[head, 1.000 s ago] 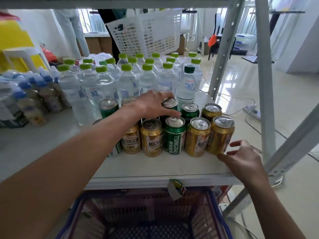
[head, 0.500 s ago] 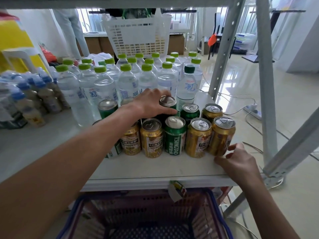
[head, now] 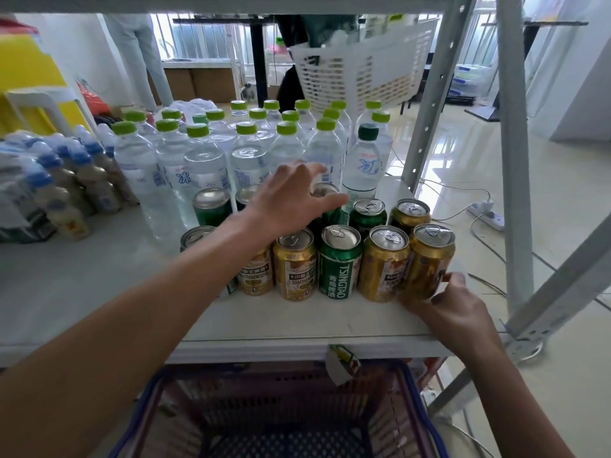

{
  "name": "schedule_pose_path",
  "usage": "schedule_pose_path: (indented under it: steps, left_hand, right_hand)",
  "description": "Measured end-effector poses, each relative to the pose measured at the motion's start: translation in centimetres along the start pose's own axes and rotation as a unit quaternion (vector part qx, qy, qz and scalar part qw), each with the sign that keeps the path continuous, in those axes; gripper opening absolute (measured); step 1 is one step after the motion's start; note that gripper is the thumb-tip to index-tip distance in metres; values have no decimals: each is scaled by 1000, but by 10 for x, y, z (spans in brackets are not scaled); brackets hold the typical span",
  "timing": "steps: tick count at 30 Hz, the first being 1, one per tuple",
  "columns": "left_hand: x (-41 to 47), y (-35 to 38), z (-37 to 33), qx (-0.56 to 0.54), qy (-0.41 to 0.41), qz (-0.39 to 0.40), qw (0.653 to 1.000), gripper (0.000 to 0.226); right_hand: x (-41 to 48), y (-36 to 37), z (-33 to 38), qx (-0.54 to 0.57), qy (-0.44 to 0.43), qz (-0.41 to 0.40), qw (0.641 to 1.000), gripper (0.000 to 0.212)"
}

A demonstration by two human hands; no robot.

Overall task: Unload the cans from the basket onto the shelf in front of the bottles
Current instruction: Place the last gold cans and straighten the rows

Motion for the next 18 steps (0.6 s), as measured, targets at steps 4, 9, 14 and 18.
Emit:
schedule_pose_path:
  steps: [4,9,14,18]
  left_hand:
    - [-85,-6,-65,-65,126,-140,980,19]
    - [-131,89,-75,-68,125,75,987,25]
    - [-126,95,-77,-85,125,46,987,39]
    - [-125,97,-79,-71,134,32,988,40]
  right_hand:
    - [-1,-2,5,1,-30,-9,999,70]
    - [-5,5,10,-28,-47,17,998,107]
    - [-11,8,16,-43,-12,-6,999,133]
    - [-11,8,20,-54,-7,-18,998,130]
Point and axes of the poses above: each hand's wrist, its own x-axis towards the middle knuckle, its own y-axis out of the palm, z = x × y, the point moved 9 cm from there along x, towards the middle knuckle, and after that the axes turned 14 degrees about x, right-handed, at the moved point
